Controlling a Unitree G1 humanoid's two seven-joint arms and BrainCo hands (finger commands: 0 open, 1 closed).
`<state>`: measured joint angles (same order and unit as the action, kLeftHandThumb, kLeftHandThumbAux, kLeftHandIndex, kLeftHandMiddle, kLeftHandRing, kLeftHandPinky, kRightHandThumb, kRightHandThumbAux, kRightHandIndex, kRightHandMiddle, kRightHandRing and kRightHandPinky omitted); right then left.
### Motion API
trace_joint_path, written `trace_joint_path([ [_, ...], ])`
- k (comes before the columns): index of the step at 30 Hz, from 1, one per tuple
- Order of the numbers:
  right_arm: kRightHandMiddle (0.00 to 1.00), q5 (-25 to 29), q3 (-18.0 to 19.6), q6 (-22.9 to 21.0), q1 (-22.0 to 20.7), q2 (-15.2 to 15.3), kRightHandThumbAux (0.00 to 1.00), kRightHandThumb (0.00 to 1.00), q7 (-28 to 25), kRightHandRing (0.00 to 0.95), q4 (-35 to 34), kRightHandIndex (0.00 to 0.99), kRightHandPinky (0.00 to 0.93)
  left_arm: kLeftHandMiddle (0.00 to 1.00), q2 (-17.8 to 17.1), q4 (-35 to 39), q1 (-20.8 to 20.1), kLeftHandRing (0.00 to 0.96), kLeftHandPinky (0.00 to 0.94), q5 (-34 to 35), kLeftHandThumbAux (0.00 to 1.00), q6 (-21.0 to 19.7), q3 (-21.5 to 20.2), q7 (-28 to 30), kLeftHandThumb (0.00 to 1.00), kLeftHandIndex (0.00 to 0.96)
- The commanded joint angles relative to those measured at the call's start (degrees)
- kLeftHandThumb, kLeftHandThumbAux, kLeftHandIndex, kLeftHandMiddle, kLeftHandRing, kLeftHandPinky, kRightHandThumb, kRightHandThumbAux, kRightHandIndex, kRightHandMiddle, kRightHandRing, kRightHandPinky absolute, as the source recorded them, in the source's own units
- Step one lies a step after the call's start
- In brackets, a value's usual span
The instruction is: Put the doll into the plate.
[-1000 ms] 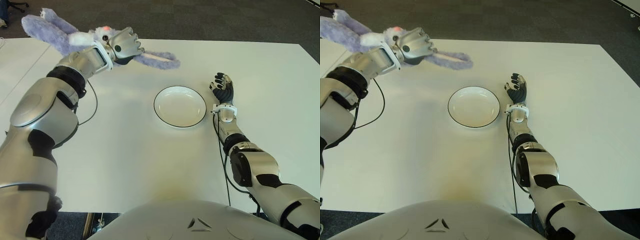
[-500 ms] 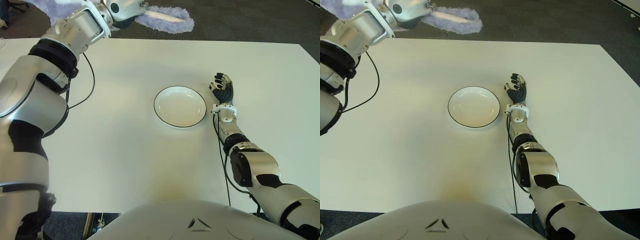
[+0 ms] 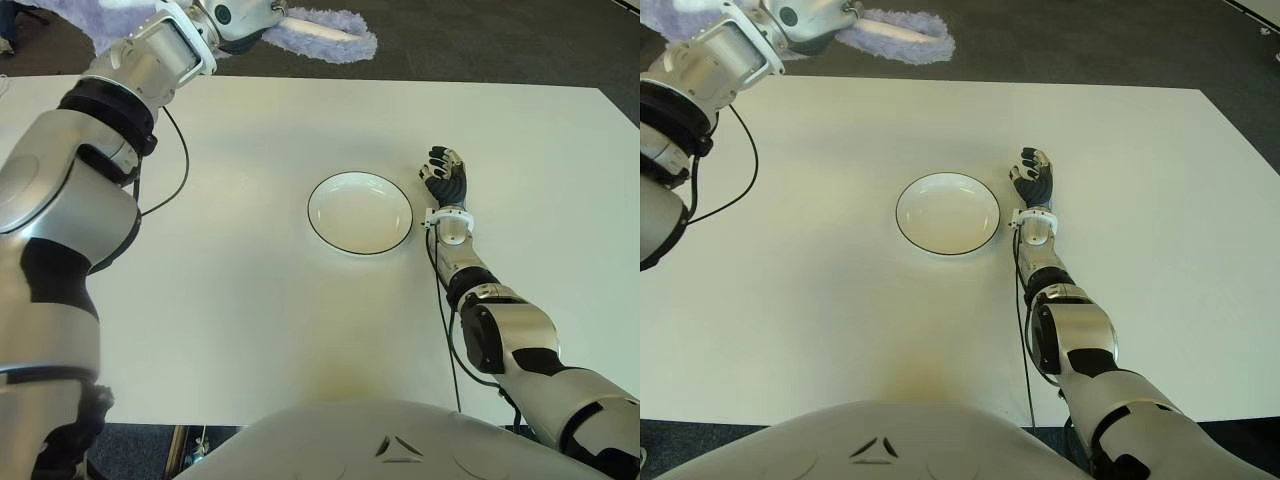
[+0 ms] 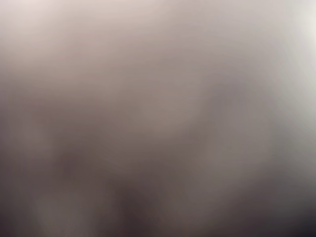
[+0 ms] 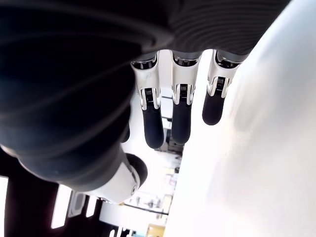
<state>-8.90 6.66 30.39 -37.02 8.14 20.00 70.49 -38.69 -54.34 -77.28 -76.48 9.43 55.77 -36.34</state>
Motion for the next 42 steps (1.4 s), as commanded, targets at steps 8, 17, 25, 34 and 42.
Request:
trace_joint_path([
  [8,0.262,-0.82,-0.74,-5.79,10.42,-3.14,0.866,0.617,1.46,0.242,7.05,0.228,0.159,0.788,10.34,15.28,7.29,0.789,0.803,6.14,0.707,5.01,-3.77,6.86,0.708,0.437],
  [17,0.257,0.03,-0.26,-6.4,10.2,-3.4,0.854,0.66,0.63,0.217,7.07,0.229,0.112,0.808,16.52,12.86,9.09,0.812,0.835,5.99,0.702,6.75,-3.8,2.37,0.716,0.44],
  [25,0.245,-0.69,-1.03,-6.86,10.13,-3.6,0.852,0.611,1.8,0.195,7.08,0.218,0.108,0.804,20.44,13.12,9.7,0.811,0.819,5.81,0.697,7.2,-4.09,2.16,0.727,0.441],
  [34,0.235,-0.3,-1.03,-7.57,10.14,-3.69,0.865,0.631,0.88,0.181,7.09,0.218,0.086,0.798,22.83,12.65,10.64,0.809,0.827,7.0,0.693,8.12,-4.67,1.65,0.74,0.442],
  [42,0.25,0.73,-0.16,-6.52,10.32,-4.02,0.857,0.681,-0.17,0.207,6.92,0.236,0.138,0.801,24.83,13.03,14.52,0.811,0.814,8.81,0.693,6.89,-5.06,3.24,0.741,0.442],
])
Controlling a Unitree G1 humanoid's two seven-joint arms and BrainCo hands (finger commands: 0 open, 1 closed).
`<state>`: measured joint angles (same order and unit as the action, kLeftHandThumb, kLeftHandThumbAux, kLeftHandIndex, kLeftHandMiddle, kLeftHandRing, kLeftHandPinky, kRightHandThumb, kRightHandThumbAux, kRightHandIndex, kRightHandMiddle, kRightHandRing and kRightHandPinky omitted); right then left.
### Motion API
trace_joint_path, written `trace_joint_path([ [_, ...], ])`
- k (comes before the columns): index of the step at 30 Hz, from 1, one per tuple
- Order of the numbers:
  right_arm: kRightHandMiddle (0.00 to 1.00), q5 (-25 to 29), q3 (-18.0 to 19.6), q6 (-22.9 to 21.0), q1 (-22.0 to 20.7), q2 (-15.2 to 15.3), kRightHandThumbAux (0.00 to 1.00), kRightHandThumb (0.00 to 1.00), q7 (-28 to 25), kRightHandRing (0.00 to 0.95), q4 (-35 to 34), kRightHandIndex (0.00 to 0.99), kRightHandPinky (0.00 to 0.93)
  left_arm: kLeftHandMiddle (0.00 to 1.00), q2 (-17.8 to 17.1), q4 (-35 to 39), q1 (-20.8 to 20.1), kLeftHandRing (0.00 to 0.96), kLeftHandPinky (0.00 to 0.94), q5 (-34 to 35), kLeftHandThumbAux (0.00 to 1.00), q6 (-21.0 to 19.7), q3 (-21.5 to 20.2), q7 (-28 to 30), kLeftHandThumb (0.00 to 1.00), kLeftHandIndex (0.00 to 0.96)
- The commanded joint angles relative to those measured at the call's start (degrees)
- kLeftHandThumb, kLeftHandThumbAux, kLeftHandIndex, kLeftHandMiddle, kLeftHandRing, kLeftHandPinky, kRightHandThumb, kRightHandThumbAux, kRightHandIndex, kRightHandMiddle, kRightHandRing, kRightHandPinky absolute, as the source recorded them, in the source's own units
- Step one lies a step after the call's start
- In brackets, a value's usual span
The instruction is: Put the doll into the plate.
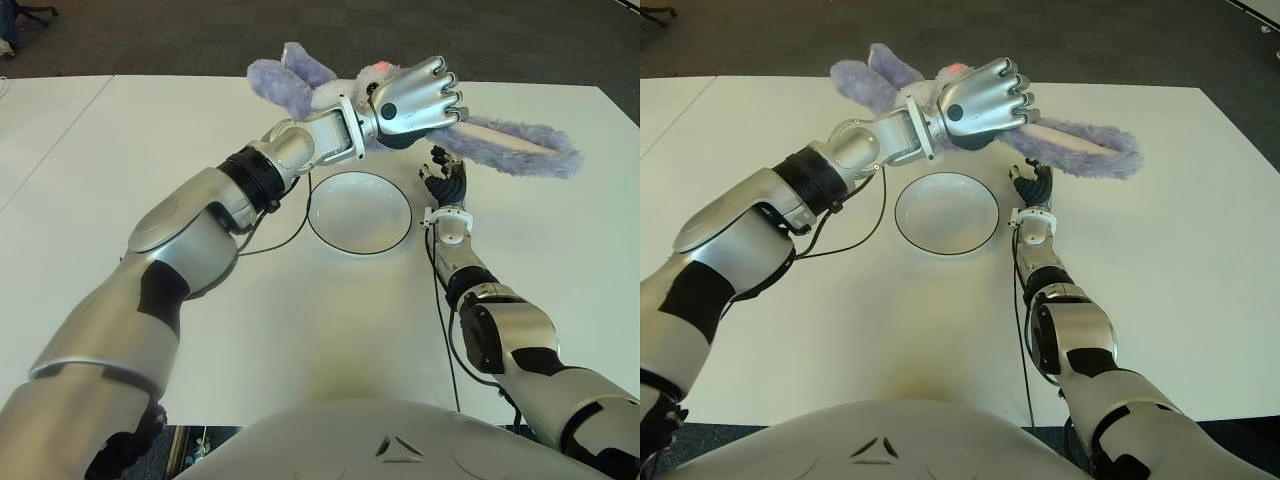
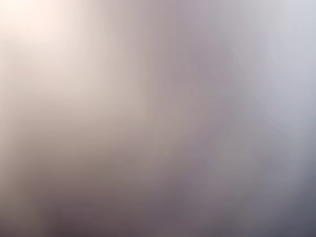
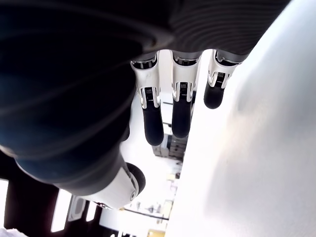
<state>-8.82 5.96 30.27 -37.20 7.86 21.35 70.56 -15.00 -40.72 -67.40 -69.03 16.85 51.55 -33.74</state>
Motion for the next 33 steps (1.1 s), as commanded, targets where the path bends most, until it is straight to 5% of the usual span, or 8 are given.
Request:
trace_joint_path([
  [1,0.247,0.7,0.62,-6.37,10.49,-3.77,0.856,0.694,-1.54,0.209,6.84,0.237,0.131,0.801,1.35,-0.64,5.23,0.811,0.822,1.32,0.693,-0.76,-0.78,0.58,0.742,0.442],
  [19,0.241,0.93,1.69,-7.15,10.45,-3.89,0.863,0.706,-2.23,0.194,6.82,0.241,0.102,0.802,4.4,4.78,15.15,0.811,0.828,3.68,0.693,-7.01,-3.82,7.81,0.743,0.442],
  [33,0.247,0.51,2.07,-7.28,10.36,-3.74,0.876,0.579,-2.78,0.209,6.96,0.233,0.177,0.79,1.78,25.24,29.12,0.805,0.815,5.42,0.692,-13.58,-8.46,20.66,0.748,0.443],
])
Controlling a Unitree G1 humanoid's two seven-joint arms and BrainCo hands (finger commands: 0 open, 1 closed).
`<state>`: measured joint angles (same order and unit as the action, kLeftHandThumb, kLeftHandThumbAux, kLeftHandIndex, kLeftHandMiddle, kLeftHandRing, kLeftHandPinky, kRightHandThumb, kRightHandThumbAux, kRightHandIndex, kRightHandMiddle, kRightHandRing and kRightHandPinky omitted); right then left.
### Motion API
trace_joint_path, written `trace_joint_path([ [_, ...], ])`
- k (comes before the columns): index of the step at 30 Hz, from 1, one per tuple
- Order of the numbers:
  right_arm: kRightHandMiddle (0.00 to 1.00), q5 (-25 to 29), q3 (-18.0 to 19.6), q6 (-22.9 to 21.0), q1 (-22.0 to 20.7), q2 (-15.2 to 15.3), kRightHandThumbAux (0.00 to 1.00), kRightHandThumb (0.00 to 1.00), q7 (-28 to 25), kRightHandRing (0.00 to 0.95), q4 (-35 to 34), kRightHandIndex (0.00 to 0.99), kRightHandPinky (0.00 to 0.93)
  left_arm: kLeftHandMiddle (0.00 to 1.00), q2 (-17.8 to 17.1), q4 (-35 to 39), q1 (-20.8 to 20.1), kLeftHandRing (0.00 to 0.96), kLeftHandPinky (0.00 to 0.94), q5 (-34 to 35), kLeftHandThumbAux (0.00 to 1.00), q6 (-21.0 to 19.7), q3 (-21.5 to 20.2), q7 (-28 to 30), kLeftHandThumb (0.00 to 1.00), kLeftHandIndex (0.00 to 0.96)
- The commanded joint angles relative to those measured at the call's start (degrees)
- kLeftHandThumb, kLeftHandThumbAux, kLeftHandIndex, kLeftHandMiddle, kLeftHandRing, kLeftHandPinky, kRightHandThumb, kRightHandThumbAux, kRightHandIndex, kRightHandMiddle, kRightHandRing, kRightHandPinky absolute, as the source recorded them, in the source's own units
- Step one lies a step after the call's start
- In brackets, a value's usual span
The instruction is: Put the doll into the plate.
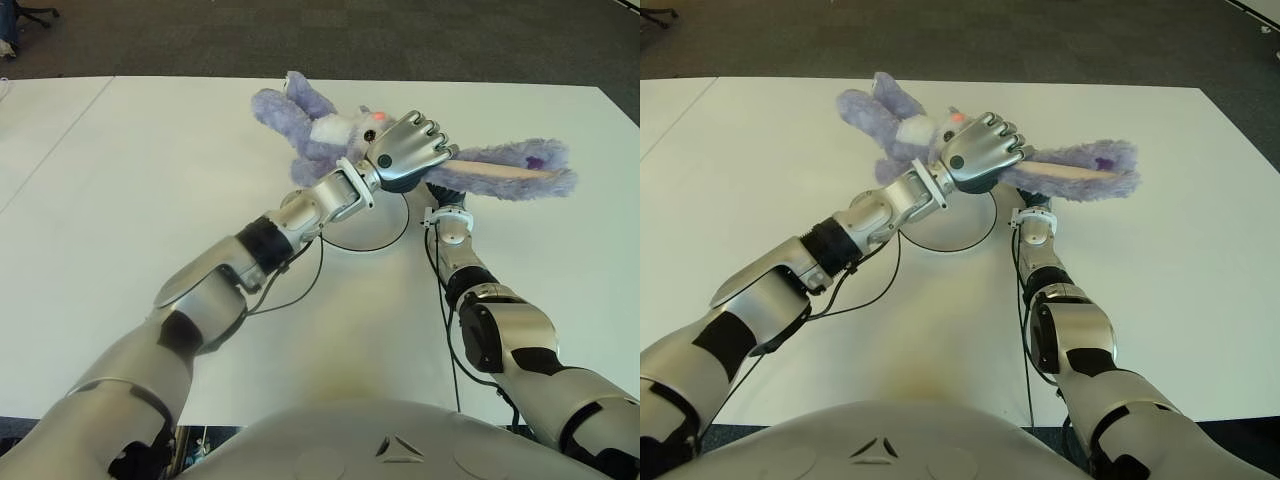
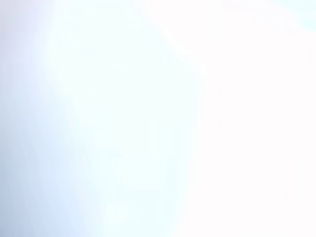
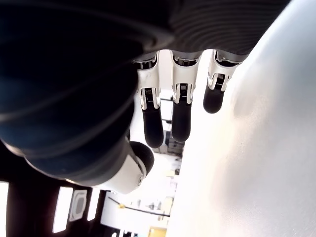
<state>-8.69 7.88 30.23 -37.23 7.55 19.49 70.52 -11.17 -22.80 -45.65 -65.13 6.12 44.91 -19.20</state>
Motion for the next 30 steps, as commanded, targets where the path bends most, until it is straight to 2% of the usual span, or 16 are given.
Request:
trace_joint_path([
  [1,0.246,0.26,0.03,-7.56,10.36,-3.35,0.876,0.575,-0.98,0.209,7.05,0.233,0.178,0.79,-2.09,8.92,8.32,0.804,0.815,1.46,0.692,-3.52,-1.96,7.63,0.748,0.443],
  [2,0.241,0.17,-0.04,-7.79,10.33,-3.29,0.876,0.532,-1.03,0.207,7.08,0.216,0.184,0.789,-2.09,10.12,9.05,0.803,0.815,1.36,0.693,-3.99,-2.1,8.78,0.747,0.442],
  [4,0.239,0.13,-0.08,-8.2,10.27,-3.22,0.875,0.51,-1.19,0.207,7.12,0.206,0.189,0.788,-2.02,12.18,10.32,0.803,0.821,0.99,0.693,-4.75,-2.39,10.82,0.747,0.442],
  [14,0.195,0.37,0.06,-9.87,10.03,-3.05,0.88,0.472,-2.24,0.176,7.14,0.142,0.175,0.786,-2.43,21.44,15.32,0.806,0.83,-0.52,0.694,-7.41,-2.91,19.22,0.748,0.442],
  [19,0.16,0.0,-0.41,-9.84,9.39,-3.07,0.901,0.447,-2.8,0.155,6.99,0.107,0.156,0.784,-2.48,28.63,17.98,0.805,0.841,0.68,0.694,-9.5,-3.67,28.84,0.747,0.441],
  [30,0.156,-0.55,-1.38,-7.73,9.94,-3.51,0.913,0.435,-1.89,0.143,6.19,0.122,0.143,0.785,-1.73,34.97,21.74,0.806,0.848,-0.12,0.696,-11.16,-3.94,38.19,0.745,0.441],
])
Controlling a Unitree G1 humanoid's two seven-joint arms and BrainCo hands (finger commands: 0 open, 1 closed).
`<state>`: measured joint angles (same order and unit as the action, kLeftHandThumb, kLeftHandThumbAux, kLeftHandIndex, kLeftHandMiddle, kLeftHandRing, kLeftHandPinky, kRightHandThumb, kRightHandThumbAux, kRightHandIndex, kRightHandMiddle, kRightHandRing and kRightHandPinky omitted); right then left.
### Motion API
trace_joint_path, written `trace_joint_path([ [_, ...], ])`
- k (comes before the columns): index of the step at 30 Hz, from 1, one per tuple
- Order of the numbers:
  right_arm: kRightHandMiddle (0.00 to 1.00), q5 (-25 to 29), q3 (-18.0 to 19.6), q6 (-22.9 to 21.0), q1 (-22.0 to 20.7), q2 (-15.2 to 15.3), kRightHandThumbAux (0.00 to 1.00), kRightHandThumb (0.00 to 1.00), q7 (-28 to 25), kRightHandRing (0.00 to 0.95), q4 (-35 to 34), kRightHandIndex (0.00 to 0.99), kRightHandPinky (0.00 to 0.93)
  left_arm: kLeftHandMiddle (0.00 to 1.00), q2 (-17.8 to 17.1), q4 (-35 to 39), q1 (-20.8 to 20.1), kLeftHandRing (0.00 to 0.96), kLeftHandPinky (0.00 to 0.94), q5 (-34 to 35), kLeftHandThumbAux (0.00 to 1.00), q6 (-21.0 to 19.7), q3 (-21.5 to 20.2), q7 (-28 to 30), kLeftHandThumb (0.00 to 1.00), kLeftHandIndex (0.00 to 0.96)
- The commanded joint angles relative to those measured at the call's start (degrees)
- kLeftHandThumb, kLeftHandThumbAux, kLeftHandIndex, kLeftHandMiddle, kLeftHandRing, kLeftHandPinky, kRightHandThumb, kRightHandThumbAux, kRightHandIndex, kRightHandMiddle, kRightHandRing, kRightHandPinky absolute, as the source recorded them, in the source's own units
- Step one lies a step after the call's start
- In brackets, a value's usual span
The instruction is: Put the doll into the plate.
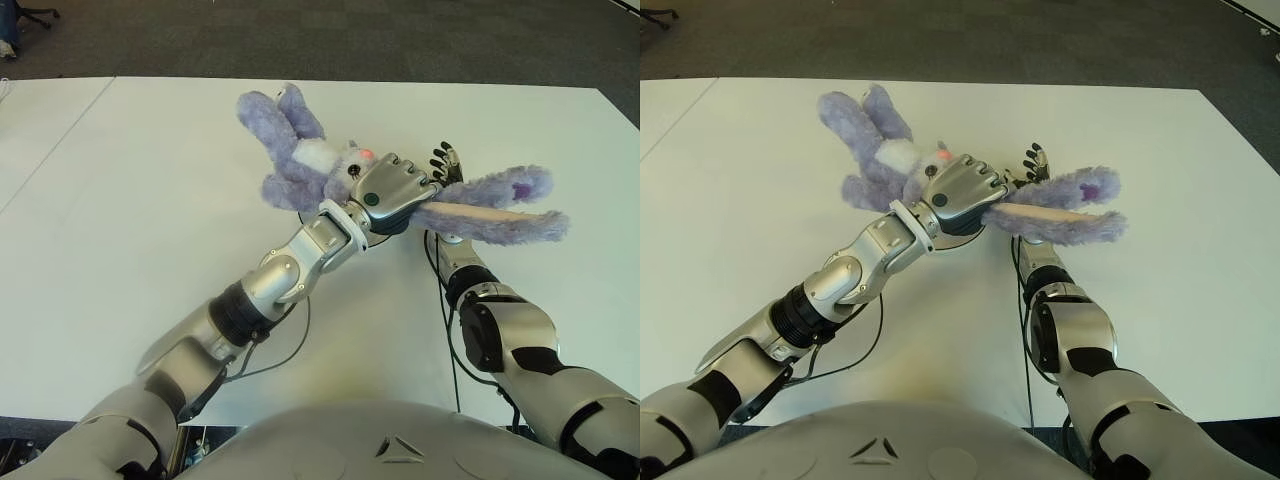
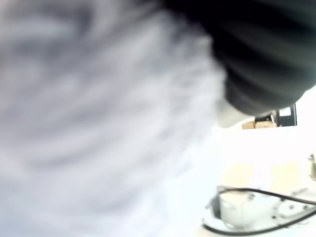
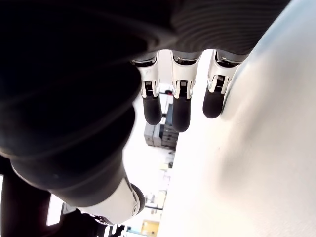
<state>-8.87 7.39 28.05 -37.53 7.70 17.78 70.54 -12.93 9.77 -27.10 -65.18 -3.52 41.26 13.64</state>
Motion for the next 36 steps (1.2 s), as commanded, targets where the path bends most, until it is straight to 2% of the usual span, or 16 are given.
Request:
trace_joint_path([
  [1,0.159,-0.32,-0.91,-5.48,10.33,-3.69,0.914,0.439,-0.14,0.145,6.13,0.129,0.142,0.785,0.03,2.75,3.43,0.806,0.847,-0.18,0.696,-1.59,-0.27,5.86,0.745,0.441],
  [9,0.171,-0.94,-1.99,-5.71,10.12,-3.97,0.914,0.452,1.36,0.148,5.78,0.149,0.143,0.784,-0.41,3.34,4.88,0.807,0.853,-1.43,0.697,-0.92,-0.08,7.06,0.742,0.44],
  [16,0.18,-0.99,-3.05,-6.0,9.77,-4.05,0.919,0.445,2.48,0.158,5.55,0.149,0.151,0.782,-0.19,-2.74,4.36,0.807,0.847,-1.71,0.697,0.23,-0.02,3.84,0.742,0.44],
  [22,0.182,-0.91,-3.61,-6.28,9.91,-3.9,0.926,0.42,2.66,0.163,5.56,0.136,0.136,0.787,0.65,-14.27,2.94,0.811,0.864,-2.14,0.697,2.35,0.81,-4.91,0.74,0.439],
  [24,0.177,-0.62,-3.45,-6.7,10.01,-3.63,0.926,0.415,2.13,0.158,5.81,0.138,0.136,0.8,1.36,-17.41,2.05,0.838,0.859,-2.49,0.702,2.9,0.95,-8.55,0.716,0.422],
  [29,0.176,-0.34,-3.31,-6.96,9.99,-3.5,0.925,0.416,1.83,0.159,5.95,0.139,0.138,0.801,2.0,-19.75,1.52,0.84,0.857,-2.76,0.703,3.48,0.9,-11.82,0.711,0.419],
  [32,0.19,0.12,-2.76,-7.53,10.0,-3.35,0.913,0.441,1.16,0.182,6.36,0.134,0.189,0.756,2.31,-21.56,2.17,0.805,0.811,-3.23,0.704,3.5,1.19,-16.57,0.694,0.411],
  [36,0.191,0.17,-2.56,-7.92,10.13,-3.26,0.911,0.454,0.75,0.192,6.64,0.12,0.201,0.727,1.96,-22.04,1.78,0.791,0.824,-3.77,0.704,3.82,1.54,-18.55,0.691,0.409],
])
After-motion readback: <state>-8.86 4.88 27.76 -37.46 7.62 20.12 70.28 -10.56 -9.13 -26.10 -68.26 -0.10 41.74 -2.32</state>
